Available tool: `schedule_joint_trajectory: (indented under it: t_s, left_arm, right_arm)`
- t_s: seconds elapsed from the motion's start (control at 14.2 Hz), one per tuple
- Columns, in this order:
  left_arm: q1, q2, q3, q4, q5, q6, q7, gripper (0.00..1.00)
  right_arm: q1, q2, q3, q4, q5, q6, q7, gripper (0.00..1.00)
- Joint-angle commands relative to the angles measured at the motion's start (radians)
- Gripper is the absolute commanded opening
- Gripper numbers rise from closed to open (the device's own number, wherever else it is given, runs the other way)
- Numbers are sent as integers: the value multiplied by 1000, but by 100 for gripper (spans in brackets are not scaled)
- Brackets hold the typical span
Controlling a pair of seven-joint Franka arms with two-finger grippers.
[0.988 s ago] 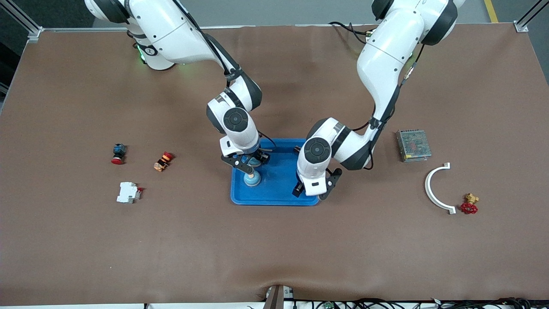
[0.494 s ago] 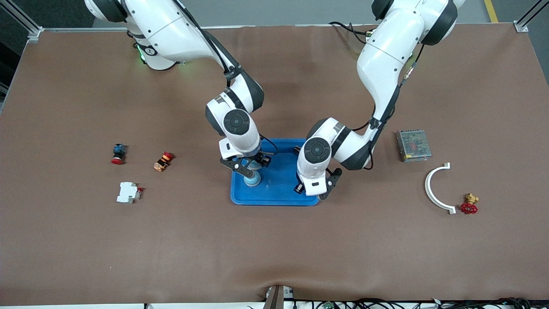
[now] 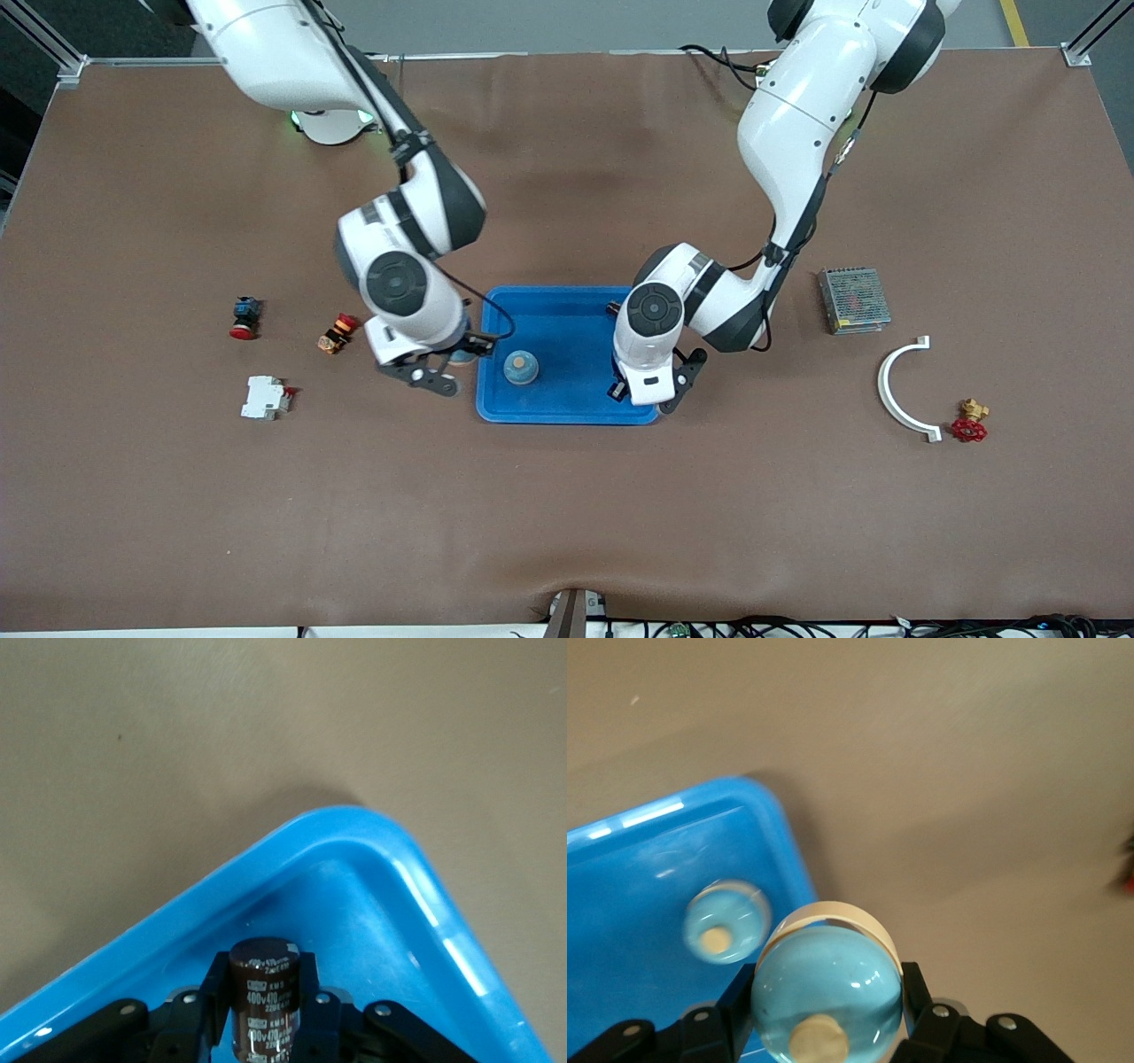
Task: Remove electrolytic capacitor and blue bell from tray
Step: 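Lower the capacitor with the left gripper while the right gripper lowers the bell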
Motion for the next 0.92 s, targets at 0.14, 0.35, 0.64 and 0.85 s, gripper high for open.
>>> schedule_joint_trajectory:
  t_s: [0.14,0.35,0.64,0.85]
  left_arm:
    - [10,-79,10,5,31,-80,22,21]
    - [56,-144,6,2,31,-152,125,21]
    - [122,-217,4,-9,25,-303,376,21]
    - [200,-283,1,-48,26,-351,548,21]
  right_arm:
    - [-200,-59,14,-16,18,-101,-350,0]
    - [-331,-67,13,-19,18,-115,-602,0]
    - [-472,-58,11,-30,17,-113,-863,0]
    - [-562,-44,11,-33,15,-103,-1027,0]
